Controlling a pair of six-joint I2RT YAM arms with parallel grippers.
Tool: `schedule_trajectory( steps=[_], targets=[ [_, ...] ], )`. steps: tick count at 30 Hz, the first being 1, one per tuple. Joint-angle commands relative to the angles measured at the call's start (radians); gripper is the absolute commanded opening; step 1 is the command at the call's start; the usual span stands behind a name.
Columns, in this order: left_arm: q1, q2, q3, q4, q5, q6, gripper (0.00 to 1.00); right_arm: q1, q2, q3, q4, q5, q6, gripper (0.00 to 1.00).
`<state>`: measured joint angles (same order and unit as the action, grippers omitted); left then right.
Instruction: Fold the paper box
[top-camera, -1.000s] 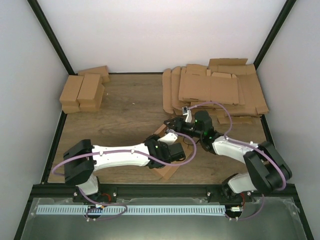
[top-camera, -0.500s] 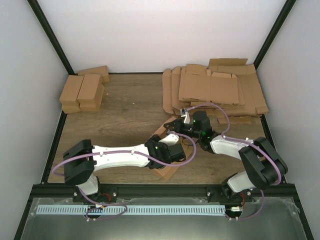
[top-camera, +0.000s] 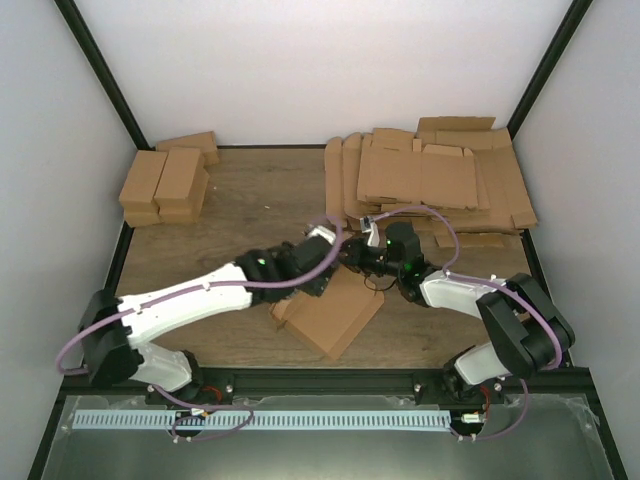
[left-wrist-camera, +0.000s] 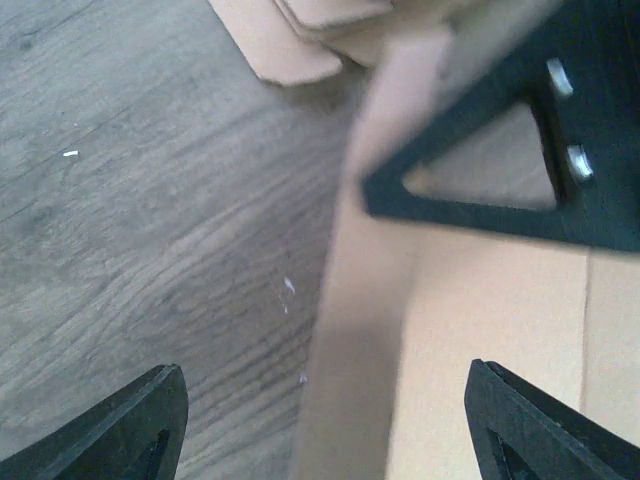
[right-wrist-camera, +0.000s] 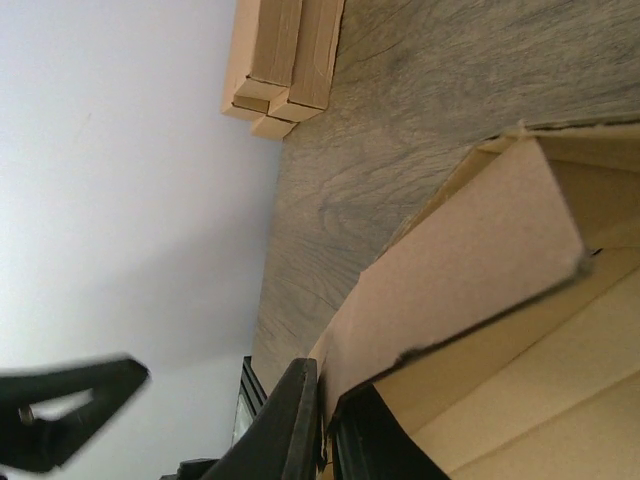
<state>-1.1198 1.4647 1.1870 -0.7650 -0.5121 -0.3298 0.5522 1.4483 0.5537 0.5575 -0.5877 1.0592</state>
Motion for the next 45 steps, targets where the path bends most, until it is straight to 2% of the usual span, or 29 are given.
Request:
schedule_trajectory(
  steps=[1, 4, 11, 18, 25, 33, 38, 45],
  targets=[
    [0.145, -0.118, -0.059, 0.109, 0.256, -0.036, 0.78, 0.005, 0.02, -0.012, 0.001, 0.008, -0.034, 0.05],
    [0.246, -0.163, -0.126, 0.186, 0.396, -0.015, 0.76, 0.005, 0.028, -0.011, 0.001, 0.005, -0.039, 0.05],
    [0.385, -0.162, -0.232, 0.323, 0.677, 0.039, 0.56, 0.005, 0.05, 0.008, -0.008, -0.007, -0.056, 0.05],
    [0.466, -0.153, -0.298, 0.417, 0.851, 0.054, 0.44, 0.005, 0.065, 0.019, -0.014, -0.016, -0.065, 0.06],
    [0.467, -0.103, -0.294, 0.418, 0.87, 0.058, 0.37, 0.005, 0.069, 0.032, -0.038, -0.009, -0.093, 0.1],
    [0.468, -0.08, -0.306, 0.436, 0.886, 0.052, 0.33, 0.005, 0.054, 0.059, -0.112, 0.019, -0.163, 0.22],
    [0.468, -0.07, -0.308, 0.431, 0.88, 0.052, 0.32, 0.005, -0.003, 0.073, -0.209, 0.083, -0.247, 0.32],
    [0.467, -0.081, -0.309, 0.427, 0.87, 0.054, 0.32, -0.016, -0.082, 0.054, -0.323, 0.196, -0.346, 0.35]
  ],
)
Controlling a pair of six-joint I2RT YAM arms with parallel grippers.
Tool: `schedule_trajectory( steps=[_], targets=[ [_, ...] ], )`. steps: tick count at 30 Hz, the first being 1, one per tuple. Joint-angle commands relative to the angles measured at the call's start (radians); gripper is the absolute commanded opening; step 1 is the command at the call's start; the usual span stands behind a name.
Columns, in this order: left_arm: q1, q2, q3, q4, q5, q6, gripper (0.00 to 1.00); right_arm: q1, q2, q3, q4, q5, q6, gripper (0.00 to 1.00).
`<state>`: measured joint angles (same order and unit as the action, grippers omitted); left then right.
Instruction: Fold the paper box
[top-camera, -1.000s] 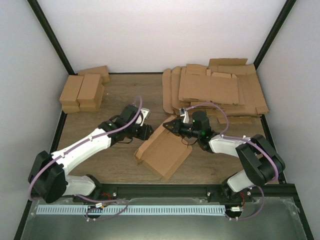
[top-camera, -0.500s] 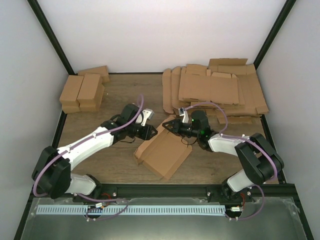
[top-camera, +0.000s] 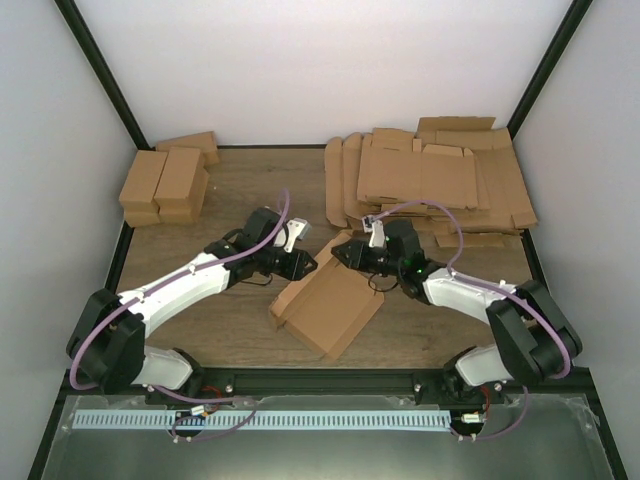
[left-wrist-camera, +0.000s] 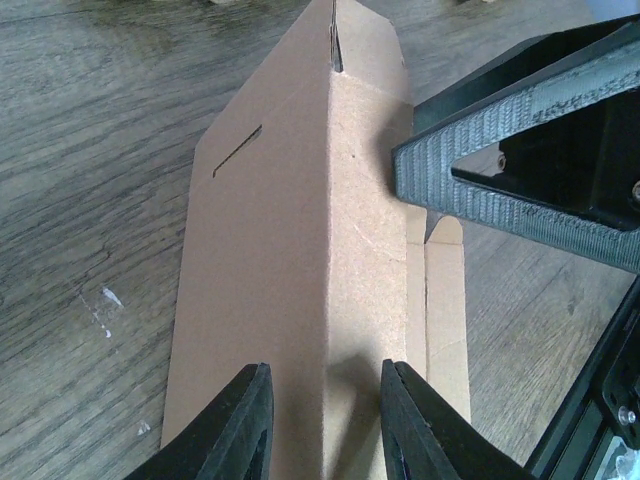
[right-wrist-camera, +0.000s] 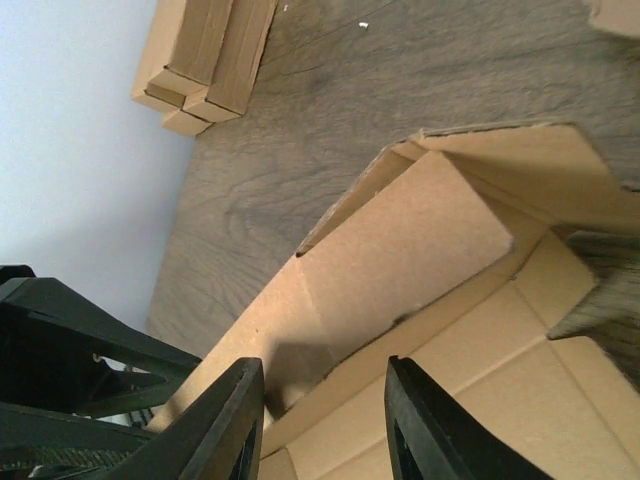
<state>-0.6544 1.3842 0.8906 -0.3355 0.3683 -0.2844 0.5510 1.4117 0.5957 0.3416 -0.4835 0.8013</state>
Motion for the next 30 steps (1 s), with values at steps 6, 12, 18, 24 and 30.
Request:
schedule_trajectory(
  steps=[6, 12, 18, 24, 30],
  targets=[
    [0.003, -0.014, -0.012, -0.01, -0.017, 0.006, 0.32, -0.108, -0.109, -0.044, -0.055, 0.074, -0.237, 0.35],
    [0.002, -0.034, -0.033, 0.02, -0.011, -0.013, 0.33, -0.117, -0.097, -0.043, -0.018, 0.102, -0.449, 0.42],
    [0.002, -0.049, -0.063, 0.055, -0.008, -0.029, 0.33, -0.118, -0.024, -0.001, 0.0, 0.076, -0.653, 0.5],
    [0.003, -0.074, -0.094, 0.092, -0.03, -0.048, 0.33, -0.117, 0.002, -0.043, 0.103, 0.098, -0.712, 0.58],
    [0.002, -0.094, -0.097, 0.092, -0.053, -0.041, 0.33, -0.117, 0.051, -0.06, 0.217, 0.046, -0.74, 0.58]
  ],
)
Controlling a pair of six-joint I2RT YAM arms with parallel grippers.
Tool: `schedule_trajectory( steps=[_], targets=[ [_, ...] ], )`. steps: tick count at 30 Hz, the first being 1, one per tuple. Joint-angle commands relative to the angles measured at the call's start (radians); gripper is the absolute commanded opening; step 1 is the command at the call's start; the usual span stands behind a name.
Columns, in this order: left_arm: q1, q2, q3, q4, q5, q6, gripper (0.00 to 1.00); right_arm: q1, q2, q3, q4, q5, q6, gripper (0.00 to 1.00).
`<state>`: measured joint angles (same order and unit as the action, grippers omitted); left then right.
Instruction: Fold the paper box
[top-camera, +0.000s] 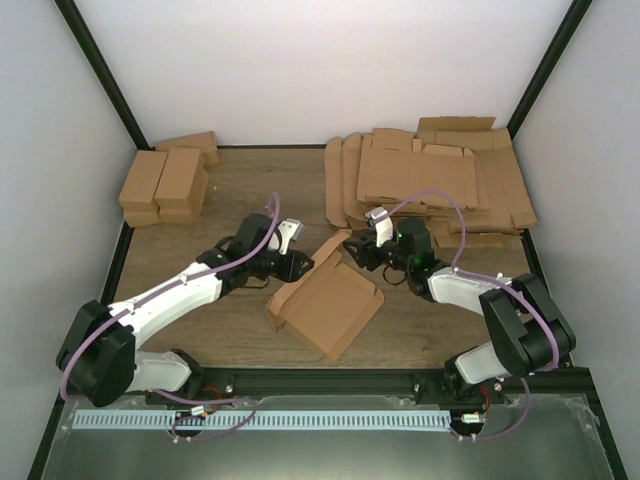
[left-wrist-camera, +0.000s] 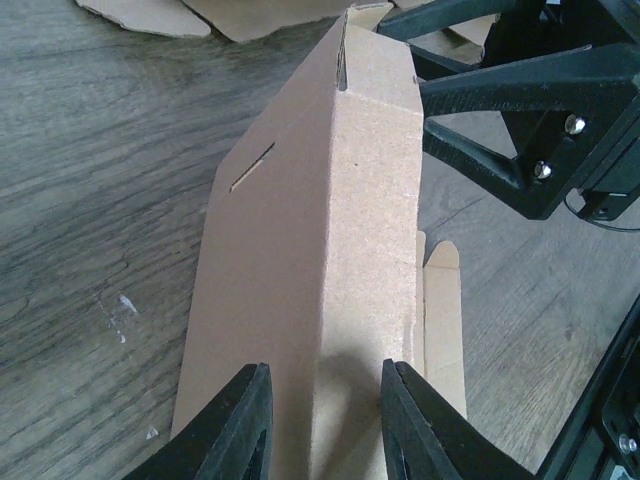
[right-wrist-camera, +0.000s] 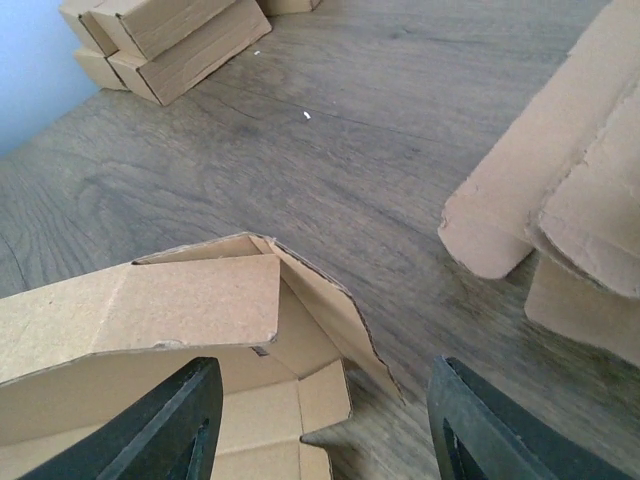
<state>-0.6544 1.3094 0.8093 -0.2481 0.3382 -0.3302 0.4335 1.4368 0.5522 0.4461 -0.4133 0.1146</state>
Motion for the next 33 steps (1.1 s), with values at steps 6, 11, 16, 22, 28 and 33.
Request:
schedule_trajectory(
  steps=[6, 11, 16, 22, 28, 33],
  targets=[
    [0.002, -0.017, -0.017, -0.002, -0.031, 0.008, 0.33, -0.001, -0.036, -0.065, 0.154, 0.048, -0.007, 0.57],
    [0.002, -0.015, -0.022, 0.001, -0.03, 0.006, 0.33, -0.001, -0.108, -0.091, 0.178, 0.078, 0.007, 0.58],
    [0.002, -0.01, -0.02, 0.0, -0.022, 0.01, 0.33, 0.0, -0.06, -0.024, 0.152, 0.071, 0.003, 0.58],
    [0.002, -0.006, -0.019, -0.001, -0.01, 0.01, 0.33, -0.001, 0.061, 0.043, 0.16, 0.056, -0.017, 0.58],
    [0.003, -0.002, -0.018, -0.003, -0.007, 0.013, 0.33, 0.0, 0.129, 0.051, 0.188, 0.001, -0.014, 0.54],
    [0.001, 0.009, -0.018, 0.004, 0.004, 0.017, 0.33, 0.001, 0.144, 0.053, 0.191, -0.044, -0.037, 0.51]
  ],
)
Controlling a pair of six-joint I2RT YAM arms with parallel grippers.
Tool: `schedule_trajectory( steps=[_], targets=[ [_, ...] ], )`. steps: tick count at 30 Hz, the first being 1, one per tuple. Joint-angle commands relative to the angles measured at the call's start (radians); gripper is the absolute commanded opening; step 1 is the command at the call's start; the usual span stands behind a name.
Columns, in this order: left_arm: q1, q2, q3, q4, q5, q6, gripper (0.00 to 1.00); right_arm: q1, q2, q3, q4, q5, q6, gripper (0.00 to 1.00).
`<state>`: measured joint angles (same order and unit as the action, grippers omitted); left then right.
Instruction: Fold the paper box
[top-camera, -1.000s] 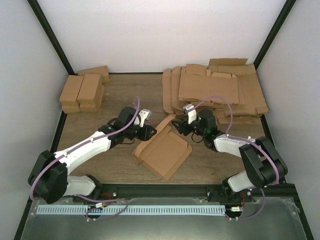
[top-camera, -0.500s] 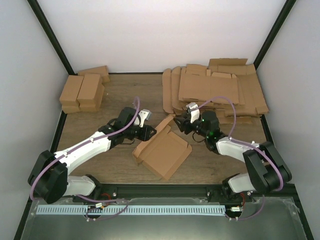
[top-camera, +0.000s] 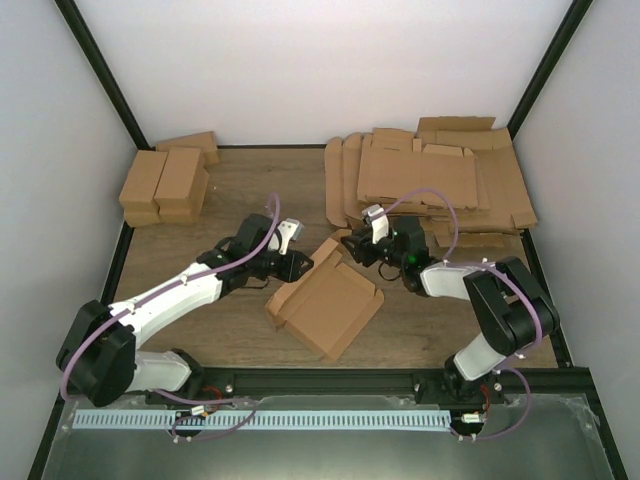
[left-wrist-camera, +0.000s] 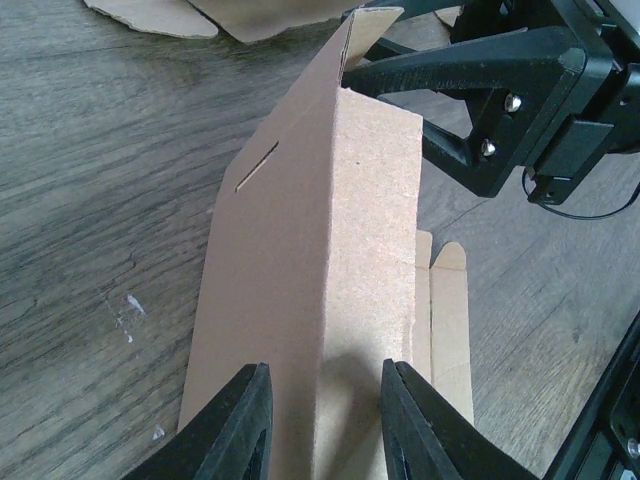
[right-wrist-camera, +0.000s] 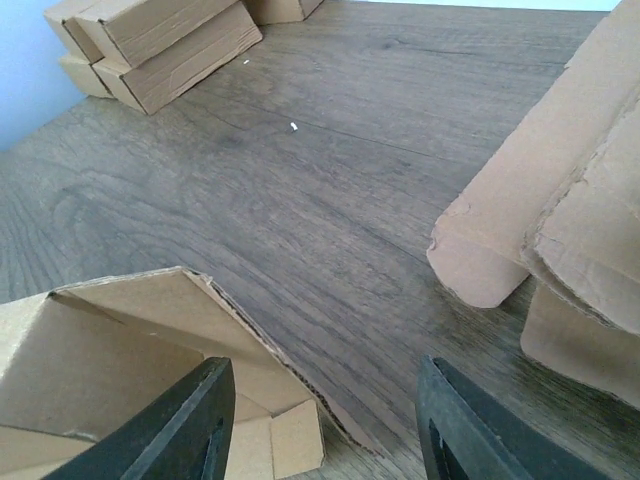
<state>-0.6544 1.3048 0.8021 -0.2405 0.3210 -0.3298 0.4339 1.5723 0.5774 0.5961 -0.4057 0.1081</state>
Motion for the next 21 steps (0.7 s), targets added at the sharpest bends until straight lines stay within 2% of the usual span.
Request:
schedule_trajectory(
  steps=[1, 9, 18, 21],
  targets=[
    [0.002, 0.018, -0.01, -0.002, 0.027, 0.017, 0.33, 0.0, 0.012, 0.028, 0.049, -0.069, -0.034, 0.51],
    [0.001, 0.037, -0.006, 0.01, 0.05, 0.017, 0.33, 0.011, 0.041, 0.056, 0.059, -0.139, -0.061, 0.51],
    [0.002, 0.028, -0.004, 0.001, 0.008, -0.003, 0.33, 0.029, 0.043, 0.076, 0.013, -0.136, -0.067, 0.22],
    [0.002, 0.028, -0.004, 0.001, 0.001, -0.009, 0.33, 0.041, 0.023, 0.071, -0.007, -0.131, -0.062, 0.18]
  ],
)
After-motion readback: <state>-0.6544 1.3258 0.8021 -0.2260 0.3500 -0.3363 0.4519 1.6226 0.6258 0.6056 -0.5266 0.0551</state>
